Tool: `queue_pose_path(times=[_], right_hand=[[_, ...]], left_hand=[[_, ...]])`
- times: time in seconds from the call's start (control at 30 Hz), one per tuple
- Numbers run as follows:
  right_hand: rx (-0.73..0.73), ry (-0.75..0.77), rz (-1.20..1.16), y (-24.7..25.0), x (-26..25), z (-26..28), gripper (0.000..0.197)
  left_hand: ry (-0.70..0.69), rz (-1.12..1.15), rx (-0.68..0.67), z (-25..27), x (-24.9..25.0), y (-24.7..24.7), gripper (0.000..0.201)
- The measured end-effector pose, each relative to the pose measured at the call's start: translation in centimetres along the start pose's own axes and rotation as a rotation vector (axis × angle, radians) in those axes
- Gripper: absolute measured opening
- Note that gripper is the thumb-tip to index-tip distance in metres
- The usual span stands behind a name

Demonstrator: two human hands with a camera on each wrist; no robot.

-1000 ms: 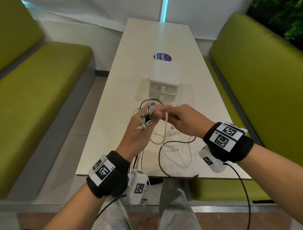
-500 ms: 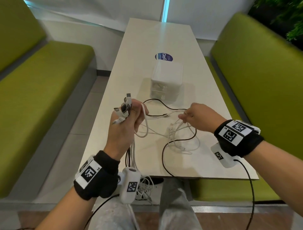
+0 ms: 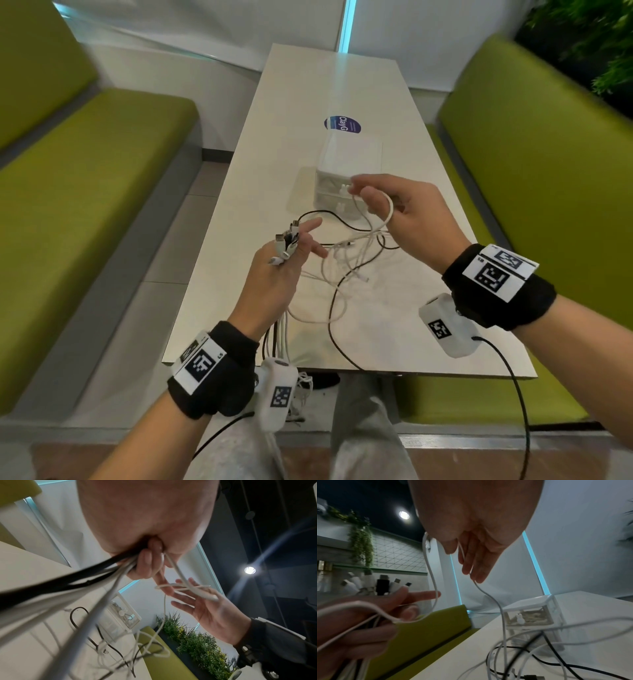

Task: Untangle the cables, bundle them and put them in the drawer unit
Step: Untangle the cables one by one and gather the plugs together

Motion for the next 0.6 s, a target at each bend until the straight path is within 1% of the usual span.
queue_pose_path(times=[0.07,0.1,0.2,0.27,0.33,0.47,0.53,0.6], right_hand=[[-0.017,0.034,-0.035,-0.3,-0.8,0.3,0.033],[-0.015,0.059,-0.038,-0.5,-1.1,0.5,0.035],[0.014,0.206,0.068,-0.7,-1.8,0.8,0.039],[-0.006,0.262,0.092,-0.8,-1.9,0.9,0.04],[-0.05,0.269,0.049,-0.7,-2.3,1.1,0.04],[-0.115,0.337,0.04,-0.7,-3.0,1.5,0.04],[-0.148,0.376,0.033,-0.8,-3.4,1.7,0.039],[-0.184,0.392,0.016,-0.9,-3.6,1.9,0.038]], left_hand=[[-0.005,0.0,0.063,0.1,0.0,0.1,0.03],[-0.003,-0.003,0.086,0.1,0.0,0.2,0.03],[0.003,-0.003,0.099,0.0,-0.1,0.3,0.036],[-0.012,-0.037,0.054,-0.2,-0.2,0.3,0.039],[-0.037,-0.071,0.002,-0.4,-0.4,0.0,0.042],[-0.069,-0.035,-0.076,-0.9,-1.2,-0.5,0.049],[-0.087,-0.077,-0.131,-1.2,-1.0,-1.0,0.054],[-0.079,-0.135,-0.168,-1.6,-0.5,-1.6,0.049]])
Point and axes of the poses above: each hand's wrist, its own z-axis away from the middle knuckle, its own y-axis out of the back of the hand, x = y × z, the point moved 2 cm from there along -z, towards the middle knuckle, and after that the axes turned 9 degrees about -y, right-handed, at the moved point
